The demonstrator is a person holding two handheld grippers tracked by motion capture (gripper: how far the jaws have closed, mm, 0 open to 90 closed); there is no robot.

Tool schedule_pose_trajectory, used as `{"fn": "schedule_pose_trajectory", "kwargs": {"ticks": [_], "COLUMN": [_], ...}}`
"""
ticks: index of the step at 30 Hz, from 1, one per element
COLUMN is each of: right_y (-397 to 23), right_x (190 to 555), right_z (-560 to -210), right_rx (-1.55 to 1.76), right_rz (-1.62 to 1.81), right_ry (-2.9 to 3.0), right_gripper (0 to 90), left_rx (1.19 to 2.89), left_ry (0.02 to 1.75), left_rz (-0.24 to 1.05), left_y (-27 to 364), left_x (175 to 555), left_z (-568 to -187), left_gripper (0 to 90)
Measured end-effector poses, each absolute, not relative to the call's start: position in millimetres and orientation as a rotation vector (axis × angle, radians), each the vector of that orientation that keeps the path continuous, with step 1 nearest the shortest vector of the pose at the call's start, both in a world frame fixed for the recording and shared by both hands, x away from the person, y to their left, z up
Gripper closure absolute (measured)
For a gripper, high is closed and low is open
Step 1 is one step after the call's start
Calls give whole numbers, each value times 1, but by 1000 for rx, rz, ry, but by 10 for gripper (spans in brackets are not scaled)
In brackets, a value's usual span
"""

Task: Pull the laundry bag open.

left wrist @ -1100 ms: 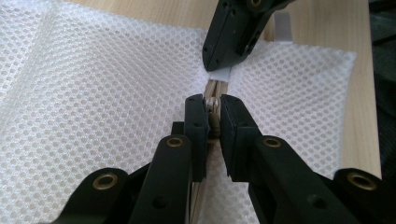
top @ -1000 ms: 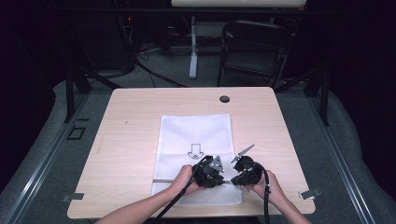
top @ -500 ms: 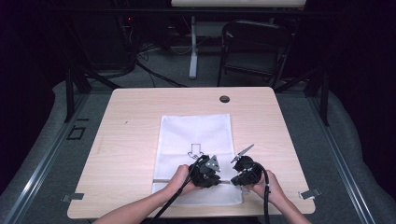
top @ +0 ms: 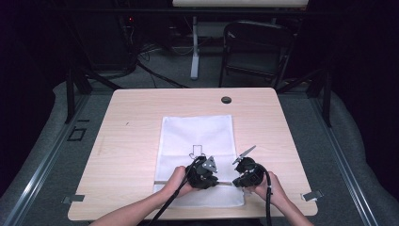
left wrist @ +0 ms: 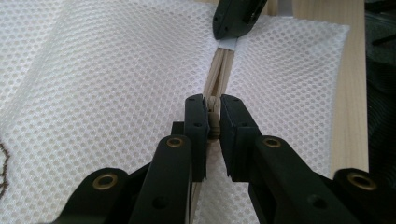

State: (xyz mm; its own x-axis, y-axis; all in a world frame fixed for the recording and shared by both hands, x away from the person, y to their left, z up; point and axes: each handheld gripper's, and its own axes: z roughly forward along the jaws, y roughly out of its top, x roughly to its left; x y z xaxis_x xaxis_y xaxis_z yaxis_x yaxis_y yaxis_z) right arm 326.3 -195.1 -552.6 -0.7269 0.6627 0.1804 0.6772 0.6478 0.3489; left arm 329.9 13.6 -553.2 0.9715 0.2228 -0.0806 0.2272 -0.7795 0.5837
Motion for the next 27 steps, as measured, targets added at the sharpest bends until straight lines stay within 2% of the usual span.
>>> {"fn": "schedule_pose_trajectory", "kwargs": {"ticks": [27], "right_y": [-195], "right_x": [325], "right_z": [-553], "right_rx": [-1143], "right_rz": [-638], "right_ry": [-2826], "right_gripper": [900], "left_rx": [2472], "left_ry": [362], "left_rz": [-22], "left_y": [41], "left_x": [329], "left_z": [-549], "left_gripper": [818]}}
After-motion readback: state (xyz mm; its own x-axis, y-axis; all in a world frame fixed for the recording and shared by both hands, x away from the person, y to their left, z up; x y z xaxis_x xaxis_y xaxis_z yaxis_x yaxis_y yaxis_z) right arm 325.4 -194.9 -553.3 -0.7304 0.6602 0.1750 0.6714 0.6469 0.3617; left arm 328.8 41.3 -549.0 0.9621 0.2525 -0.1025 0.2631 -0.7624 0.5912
